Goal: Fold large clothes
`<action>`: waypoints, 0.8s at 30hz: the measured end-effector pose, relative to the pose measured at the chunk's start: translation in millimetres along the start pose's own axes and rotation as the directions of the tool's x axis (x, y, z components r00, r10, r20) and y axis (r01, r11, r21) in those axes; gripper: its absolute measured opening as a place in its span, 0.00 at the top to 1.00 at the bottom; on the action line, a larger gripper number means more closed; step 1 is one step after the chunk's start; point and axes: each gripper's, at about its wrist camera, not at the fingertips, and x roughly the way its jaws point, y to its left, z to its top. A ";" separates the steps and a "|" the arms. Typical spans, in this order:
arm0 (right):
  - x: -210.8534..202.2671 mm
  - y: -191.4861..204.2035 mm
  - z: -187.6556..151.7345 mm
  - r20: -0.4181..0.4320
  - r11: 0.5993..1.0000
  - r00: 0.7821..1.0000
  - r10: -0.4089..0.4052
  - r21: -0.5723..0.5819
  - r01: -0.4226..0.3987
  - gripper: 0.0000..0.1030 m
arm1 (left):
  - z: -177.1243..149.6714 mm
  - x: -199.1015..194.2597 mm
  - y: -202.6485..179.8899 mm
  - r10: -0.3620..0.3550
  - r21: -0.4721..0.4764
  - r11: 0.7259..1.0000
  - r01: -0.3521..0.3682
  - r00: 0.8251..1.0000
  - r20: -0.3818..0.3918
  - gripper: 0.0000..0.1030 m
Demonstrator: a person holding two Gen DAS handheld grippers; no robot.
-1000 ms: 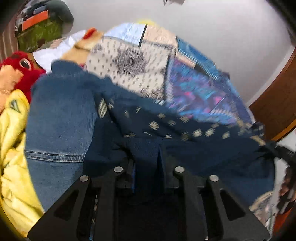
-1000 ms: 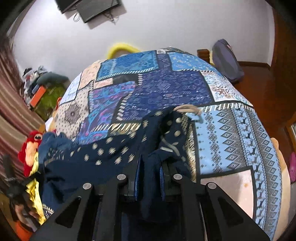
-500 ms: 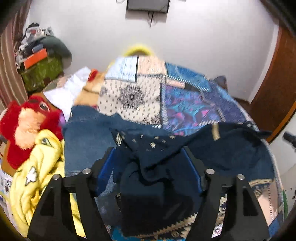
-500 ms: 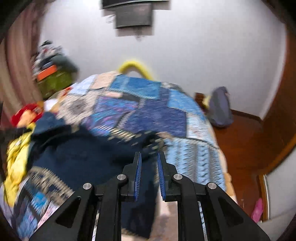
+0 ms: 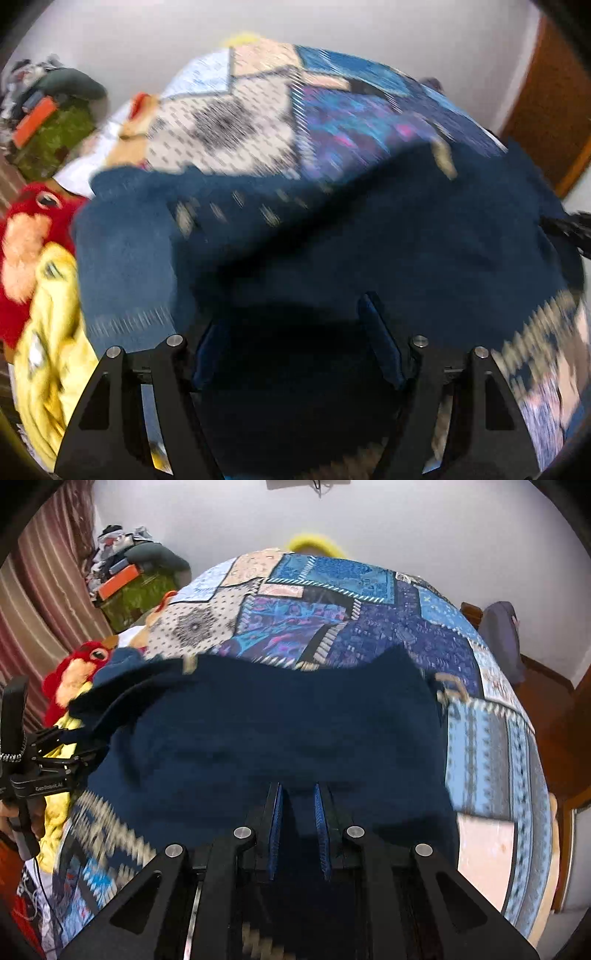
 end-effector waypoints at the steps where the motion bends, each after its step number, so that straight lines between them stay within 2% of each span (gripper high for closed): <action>1: 4.6 -3.1 9.3 0.003 1.000 1.000 -0.010 0.007 0.010 0.87 | 9.0 2.9 4.7 0.025 -0.016 1.000 -0.025 1.000 0.015 0.31; 5: 10.9 -18.0 38.6 0.043 0.991 0.993 -0.107 0.083 0.103 0.87 | 46.5 12.0 31.9 0.152 -0.100 0.984 -0.146 0.987 0.049 0.31; 6: 9.1 -18.7 42.5 0.052 0.991 0.994 -0.094 0.096 0.088 0.87 | 50.8 11.0 36.4 0.152 -0.111 0.983 -0.146 0.987 0.048 0.31; 9: -8.0 -2.6 43.0 0.106 0.997 0.994 0.004 0.074 -0.012 0.87 | 48.8 -5.9 34.0 0.072 -0.100 0.993 -0.064 0.994 0.082 0.31; 13: -26.8 39.1 30.6 0.135 0.998 0.990 0.049 -0.040 -0.044 0.87 | 27.1 -33.6 0.2 -0.036 0.005 0.999 0.036 0.994 0.104 0.31; 15: -31.1 64.3 18.9 0.106 0.991 0.989 0.103 -0.091 -0.093 0.87 | 11.4 -43.4 -19.9 -0.099 0.058 0.994 0.094 0.991 0.092 0.30; 18: -30.1 91.2 -4.4 0.054 0.979 0.988 0.146 -0.151 -0.136 0.87 | -12.2 -50.6 -46.3 -0.147 0.125 0.982 0.139 0.987 0.059 0.20; 19: -26.8 95.9 -10.7 0.039 0.977 0.989 0.142 -0.168 -0.133 0.87 | -18.6 -49.5 -52.2 -0.146 0.142 0.980 0.138 0.988 0.053 0.18; 21: -10.7 105.9 -28.4 -0.002 0.973 0.997 0.079 -0.217 -0.077 0.87 | -38.5 -39.8 -63.1 -0.128 0.180 0.976 0.122 0.991 0.023 0.17; 24: 2.5 99.7 -46.7 -0.016 0.972 1.000 -0.005 -0.235 0.001 0.87 | -60.7 -24.3 -60.9 -0.108 0.176 0.978 0.108 0.994 -0.009 0.11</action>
